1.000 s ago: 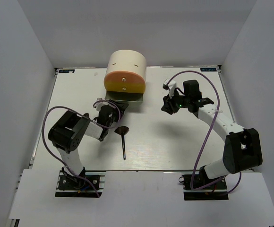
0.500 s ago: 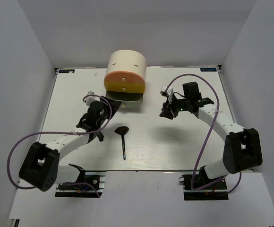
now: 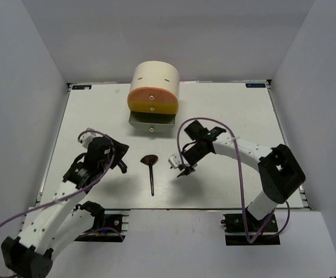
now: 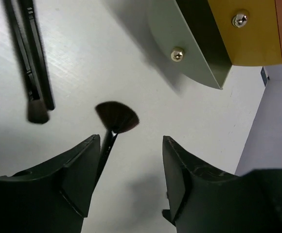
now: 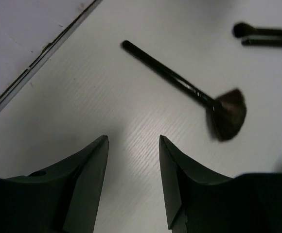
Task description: Organize the makeup
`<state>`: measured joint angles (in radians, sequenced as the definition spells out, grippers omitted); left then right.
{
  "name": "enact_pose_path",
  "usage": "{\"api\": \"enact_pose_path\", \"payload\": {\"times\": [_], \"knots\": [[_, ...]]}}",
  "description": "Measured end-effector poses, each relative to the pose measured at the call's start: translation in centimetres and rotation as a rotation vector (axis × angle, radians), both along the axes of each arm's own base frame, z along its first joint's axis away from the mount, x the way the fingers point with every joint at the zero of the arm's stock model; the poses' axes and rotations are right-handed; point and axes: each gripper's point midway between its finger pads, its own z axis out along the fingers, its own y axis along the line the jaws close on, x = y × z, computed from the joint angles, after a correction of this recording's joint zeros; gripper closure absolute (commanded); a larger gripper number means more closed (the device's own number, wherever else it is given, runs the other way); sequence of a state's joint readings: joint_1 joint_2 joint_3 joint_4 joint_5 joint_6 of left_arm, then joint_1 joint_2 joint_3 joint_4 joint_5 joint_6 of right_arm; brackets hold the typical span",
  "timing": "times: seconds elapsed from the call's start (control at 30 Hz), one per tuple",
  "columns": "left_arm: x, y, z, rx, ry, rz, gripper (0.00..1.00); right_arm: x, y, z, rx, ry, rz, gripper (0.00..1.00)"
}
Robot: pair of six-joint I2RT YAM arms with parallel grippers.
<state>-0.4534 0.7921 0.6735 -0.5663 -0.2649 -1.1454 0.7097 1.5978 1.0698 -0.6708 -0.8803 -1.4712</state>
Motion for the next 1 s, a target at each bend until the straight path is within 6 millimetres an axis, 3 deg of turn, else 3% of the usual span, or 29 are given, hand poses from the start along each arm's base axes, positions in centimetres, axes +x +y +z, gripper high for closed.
{"api": "enact_pose_path", "payload": {"times": [0.17, 0.33, 0.5, 0.87, 1.0], "knots": [[-3.6, 2.5, 0.9, -0.029, -0.009, 0.068, 0.34, -1.5, 3.9, -1.7, 0.024, -0.152, 0.224, 0.48], [-5.9, 4.1, 0.5, -0.028, 0.019, 0.113, 0.33, -0.1, 7.8, -3.0, 0.05, -0.284, 0.354, 0.48], [-7.4, 4.8, -0.4, -0.026, 0.06, 0.132, 0.33, 0.5, 10.0, -4.3, 0.037, -0.369, 0.428, 0.49], [-8.7, 5.5, -0.3, -0.055, 0.057, 0.159, 0.33, 1.2, 10.9, -7.5, -0.055, -0.42, 0.529, 0.53], [-8.7, 5.5, -0.3, -0.068, 0.051, 0.165, 0.33, 1.5, 10.9, -7.6, -0.084, -0.42, 0.537, 0.54]]}}
